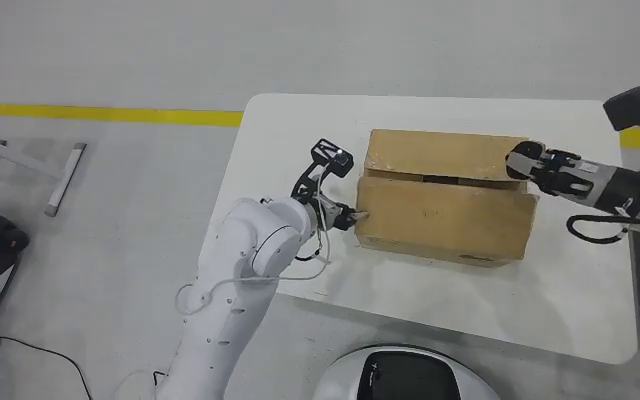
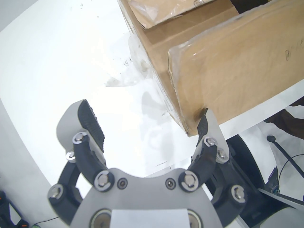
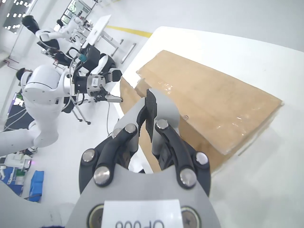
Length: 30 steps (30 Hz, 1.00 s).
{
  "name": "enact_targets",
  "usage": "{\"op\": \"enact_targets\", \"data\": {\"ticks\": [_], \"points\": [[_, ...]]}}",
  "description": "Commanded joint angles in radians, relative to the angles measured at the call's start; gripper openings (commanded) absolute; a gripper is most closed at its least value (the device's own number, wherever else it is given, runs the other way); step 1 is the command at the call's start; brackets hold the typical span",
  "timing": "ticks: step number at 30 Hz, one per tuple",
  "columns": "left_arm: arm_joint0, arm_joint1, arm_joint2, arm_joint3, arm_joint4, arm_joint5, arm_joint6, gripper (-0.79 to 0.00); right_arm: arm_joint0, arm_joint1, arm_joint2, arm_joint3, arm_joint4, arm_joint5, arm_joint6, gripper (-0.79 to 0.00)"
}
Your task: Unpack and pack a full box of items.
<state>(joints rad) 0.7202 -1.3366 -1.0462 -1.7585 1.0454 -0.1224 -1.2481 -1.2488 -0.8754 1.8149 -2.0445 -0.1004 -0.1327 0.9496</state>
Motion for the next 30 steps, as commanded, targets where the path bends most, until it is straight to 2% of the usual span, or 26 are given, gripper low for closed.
{"op": "enact_targets", "data": {"ticks": [1, 5, 7, 10, 14, 17, 21, 30], "points": [[-0.014, -0.004, 0.008, 0.019, -0.007, 0.022, 0.013, 0.0, -0.022, -0.001, -0.011, -0.017, -0.044, 0.004, -0.039, -0.785], [-0.038, -0.009, 0.014, 0.06, -0.01, 0.063, 0.03, 0.0, -0.059, -0.007, -0.069, -0.049, -0.197, 0.078, -0.163, -0.785], [-0.048, -0.012, 0.015, 0.077, -0.019, 0.076, 0.031, 0.0, -0.075, -0.013, -0.118, -0.062, -0.268, 0.157, -0.246, -0.785], [-0.06, -0.013, 0.018, 0.1, -0.014, 0.088, 0.034, 0.0, -0.088, -0.022, -0.223, -0.078, -0.4, 0.259, -0.333, -0.785], [-0.068, -0.014, 0.017, 0.118, -0.013, 0.098, 0.037, 0.0, -0.063, -0.035, -0.348, -0.06, -0.522, 0.343, -0.41, -0.785], [-0.07, -0.015, 0.015, 0.127, -0.012, 0.103, 0.04, 0.0, -0.034, -0.042, -0.421, -0.038, -0.621, 0.382, -0.435, -0.785], [-0.072, -0.014, 0.011, 0.131, -0.01, 0.108, 0.041, 0.0, 0.012, -0.053, -0.489, -0.003, -0.678, 0.404, -0.429, -0.785], [-0.068, -0.013, 0.005, 0.129, -0.01, 0.112, 0.043, 0.0, 0.029, -0.059, -0.507, 0.005, -0.689, 0.41, -0.418, -0.785]]}}
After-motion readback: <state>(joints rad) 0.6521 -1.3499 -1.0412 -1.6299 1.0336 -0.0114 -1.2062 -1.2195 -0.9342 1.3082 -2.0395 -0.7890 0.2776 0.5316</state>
